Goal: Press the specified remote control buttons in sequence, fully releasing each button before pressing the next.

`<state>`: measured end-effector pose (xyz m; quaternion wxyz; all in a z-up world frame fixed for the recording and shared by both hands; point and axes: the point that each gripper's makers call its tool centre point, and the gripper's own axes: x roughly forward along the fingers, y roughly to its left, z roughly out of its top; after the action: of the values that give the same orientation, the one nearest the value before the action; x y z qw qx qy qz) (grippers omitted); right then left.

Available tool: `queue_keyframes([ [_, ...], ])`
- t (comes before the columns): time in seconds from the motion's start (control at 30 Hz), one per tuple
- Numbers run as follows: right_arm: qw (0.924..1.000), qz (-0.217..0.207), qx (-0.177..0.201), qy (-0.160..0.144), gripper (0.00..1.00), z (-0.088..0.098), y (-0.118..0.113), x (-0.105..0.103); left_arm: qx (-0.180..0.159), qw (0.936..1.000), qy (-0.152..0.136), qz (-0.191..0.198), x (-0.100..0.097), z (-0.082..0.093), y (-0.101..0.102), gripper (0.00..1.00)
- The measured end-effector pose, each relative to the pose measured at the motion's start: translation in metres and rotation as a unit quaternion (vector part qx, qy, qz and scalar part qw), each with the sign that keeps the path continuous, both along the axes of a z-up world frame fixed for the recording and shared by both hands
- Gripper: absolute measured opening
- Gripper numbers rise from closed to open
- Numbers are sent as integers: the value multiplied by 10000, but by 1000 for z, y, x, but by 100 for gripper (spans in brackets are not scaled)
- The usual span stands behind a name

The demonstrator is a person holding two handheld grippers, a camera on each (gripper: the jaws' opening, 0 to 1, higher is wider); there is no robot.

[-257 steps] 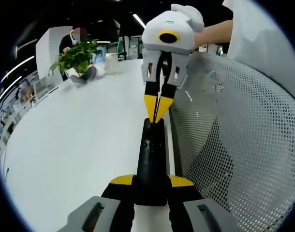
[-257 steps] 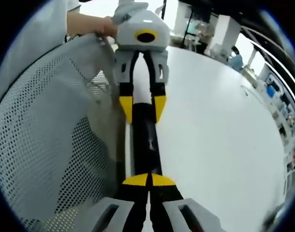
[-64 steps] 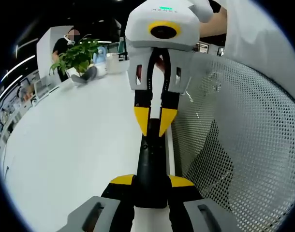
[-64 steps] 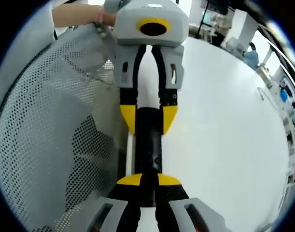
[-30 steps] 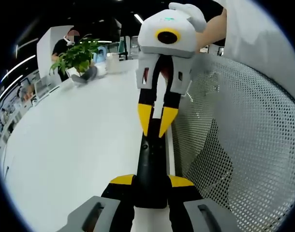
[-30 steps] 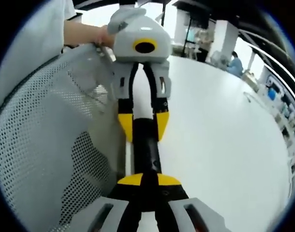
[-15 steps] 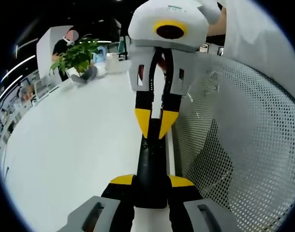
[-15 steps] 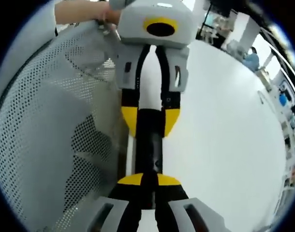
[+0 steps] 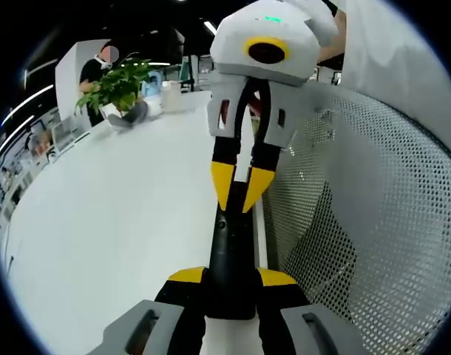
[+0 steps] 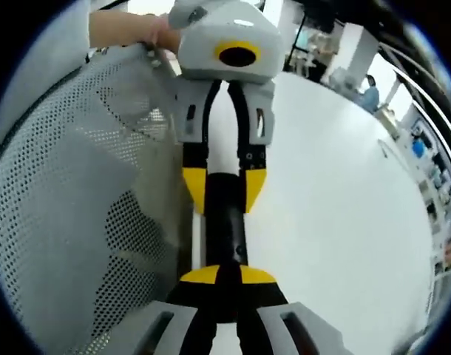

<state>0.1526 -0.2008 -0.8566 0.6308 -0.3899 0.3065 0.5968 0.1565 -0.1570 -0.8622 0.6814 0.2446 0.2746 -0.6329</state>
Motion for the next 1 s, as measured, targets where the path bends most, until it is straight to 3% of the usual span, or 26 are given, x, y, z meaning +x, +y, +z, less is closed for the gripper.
queue_keyframes([
  [0.13, 9998, -59, 146, 80, 4, 1, 1, 1, -5, 10000, 3, -6, 0, 0, 0, 25],
  [0.23, 9993, 305, 220, -63, 4, 1, 3, -1, -4, 10000, 4, -4, 0, 0, 0, 25],
  [0.37, 9990, 404, 190, -39, 3, 1, 4, -1, -9, 10000, 4, -6, -1, 0, 0, 25],
  [0.53, 9984, 535, -157, 46, 2, 1, 6, -1, -15, 10000, 10, -8, -1, 0, 1, 25],
  [0.67, 9964, -136, -585, 601, 2, 0, 6, 1, -17, 10000, 12, -7, -1, 0, 1, 25],
  [0.77, 9955, 11, -792, 511, 2, -1, 7, 1, -20, 10000, 7, -19, -1, 0, 1, 25],
  [0.9, 9973, -255, -519, 455, 2, -1, 5, 1, -15, 10000, 9, -7, -1, 0, 1, 25],
  [1.0, 9998, -165, -23, 98, 2, 2, 5, 0, -7, 10000, -1, -7, -1, 1, 0, 25],
])
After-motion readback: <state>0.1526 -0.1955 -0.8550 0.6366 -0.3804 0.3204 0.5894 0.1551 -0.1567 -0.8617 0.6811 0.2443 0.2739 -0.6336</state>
